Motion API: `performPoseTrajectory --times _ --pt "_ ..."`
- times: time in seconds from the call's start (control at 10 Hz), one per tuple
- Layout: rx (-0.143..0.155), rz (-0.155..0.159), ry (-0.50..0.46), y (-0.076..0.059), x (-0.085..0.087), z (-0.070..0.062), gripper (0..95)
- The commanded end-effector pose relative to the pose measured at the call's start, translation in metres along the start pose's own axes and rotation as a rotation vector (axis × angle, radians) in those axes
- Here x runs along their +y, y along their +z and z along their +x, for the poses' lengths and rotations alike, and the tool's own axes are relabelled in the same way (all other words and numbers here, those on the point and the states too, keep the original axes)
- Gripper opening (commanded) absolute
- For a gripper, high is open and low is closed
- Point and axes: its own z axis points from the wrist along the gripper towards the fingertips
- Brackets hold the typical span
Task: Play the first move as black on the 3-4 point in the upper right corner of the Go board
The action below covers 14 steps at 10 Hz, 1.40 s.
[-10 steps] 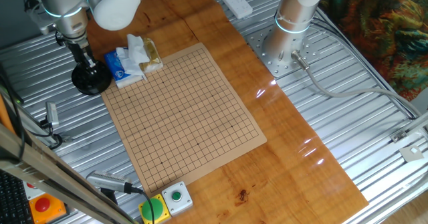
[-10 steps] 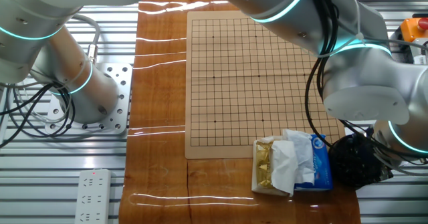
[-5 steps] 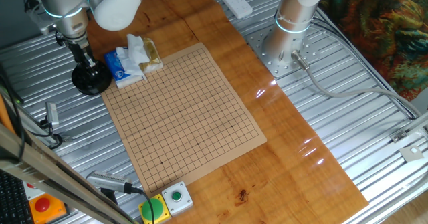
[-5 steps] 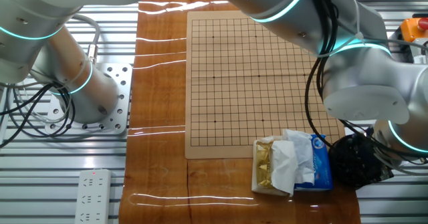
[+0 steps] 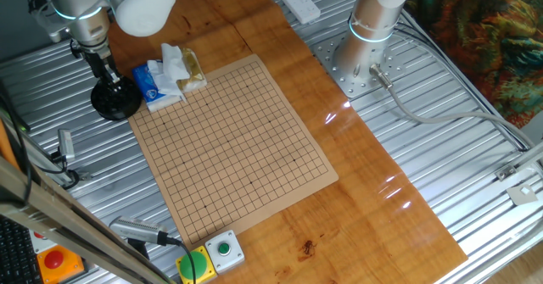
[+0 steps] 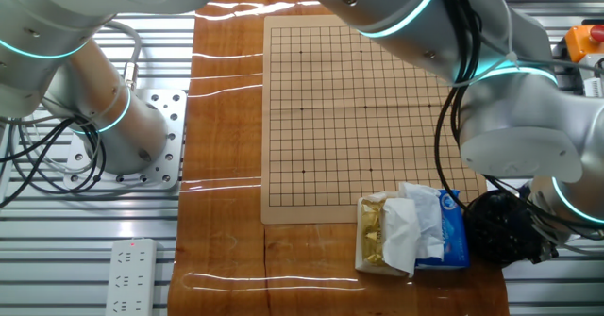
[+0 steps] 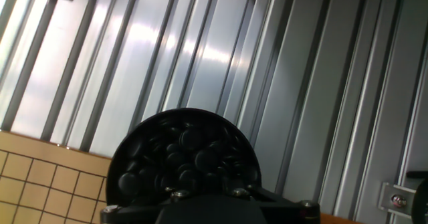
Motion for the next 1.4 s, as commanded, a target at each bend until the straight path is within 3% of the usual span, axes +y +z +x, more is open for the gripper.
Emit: performPoseTrajectory --times 0.1,1.1,1.2,1.4 --pt "-0.001 0.001 -0.003 -0.0003 0.0005 0.0013 19.0" --pt "0.000 0.001 0.002 0.0026 -0.0006 0.0034 19.0" --pt "0.000 0.002 0.002 0.0026 -0.0006 0.0034 0.0" --pt "0.000 0.002 0.004 0.0026 -0.0006 0.0034 0.0"
